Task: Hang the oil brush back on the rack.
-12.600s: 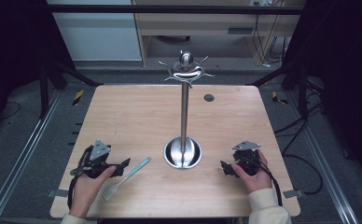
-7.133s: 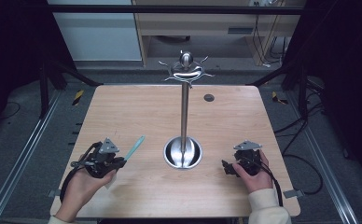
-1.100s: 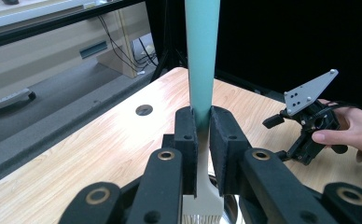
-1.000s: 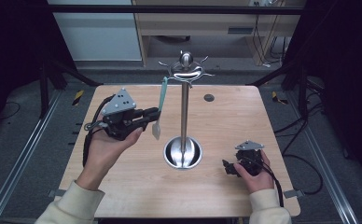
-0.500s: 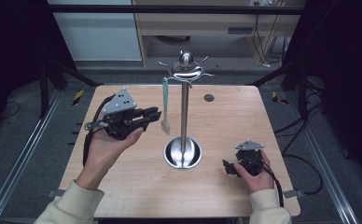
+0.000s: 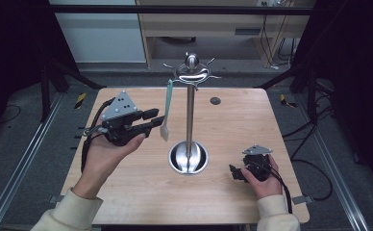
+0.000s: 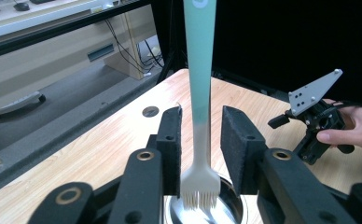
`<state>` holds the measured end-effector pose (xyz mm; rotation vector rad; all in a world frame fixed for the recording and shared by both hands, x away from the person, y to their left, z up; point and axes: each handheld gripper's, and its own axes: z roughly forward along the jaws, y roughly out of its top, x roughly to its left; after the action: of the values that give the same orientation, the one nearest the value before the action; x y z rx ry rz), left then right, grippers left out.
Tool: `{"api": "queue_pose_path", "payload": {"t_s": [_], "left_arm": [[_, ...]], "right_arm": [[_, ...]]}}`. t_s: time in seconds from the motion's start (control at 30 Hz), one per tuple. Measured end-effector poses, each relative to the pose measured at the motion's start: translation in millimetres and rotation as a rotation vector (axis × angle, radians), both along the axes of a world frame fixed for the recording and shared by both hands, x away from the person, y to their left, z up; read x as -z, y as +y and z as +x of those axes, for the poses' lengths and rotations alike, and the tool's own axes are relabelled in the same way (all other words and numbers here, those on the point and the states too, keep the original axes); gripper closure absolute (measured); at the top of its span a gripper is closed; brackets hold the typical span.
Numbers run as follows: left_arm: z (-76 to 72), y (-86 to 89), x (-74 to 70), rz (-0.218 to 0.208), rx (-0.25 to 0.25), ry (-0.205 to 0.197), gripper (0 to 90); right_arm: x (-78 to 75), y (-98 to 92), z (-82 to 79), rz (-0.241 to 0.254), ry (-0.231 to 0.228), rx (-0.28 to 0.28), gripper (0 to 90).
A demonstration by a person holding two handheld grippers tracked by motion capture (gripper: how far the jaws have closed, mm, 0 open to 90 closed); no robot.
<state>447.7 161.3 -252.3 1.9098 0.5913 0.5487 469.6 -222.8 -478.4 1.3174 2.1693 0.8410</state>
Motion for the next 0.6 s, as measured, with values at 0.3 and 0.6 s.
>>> {"api": "queue_pose_path", "payload": {"t_s": [0.3,0.6], "left_arm": [[-10.5,1.8,0.3,0.01,-0.022,-0.021,43.4],[-19.1,0.7,3.9,-0.001,-0.021,0.026,16.7]], "right_arm": [[-0.2,-0.1,-0.1,0.005,0.002,0.002,7.6],[0.0,-0.3,-0.4,0.003,-0.001,0.003,7.6]]}}
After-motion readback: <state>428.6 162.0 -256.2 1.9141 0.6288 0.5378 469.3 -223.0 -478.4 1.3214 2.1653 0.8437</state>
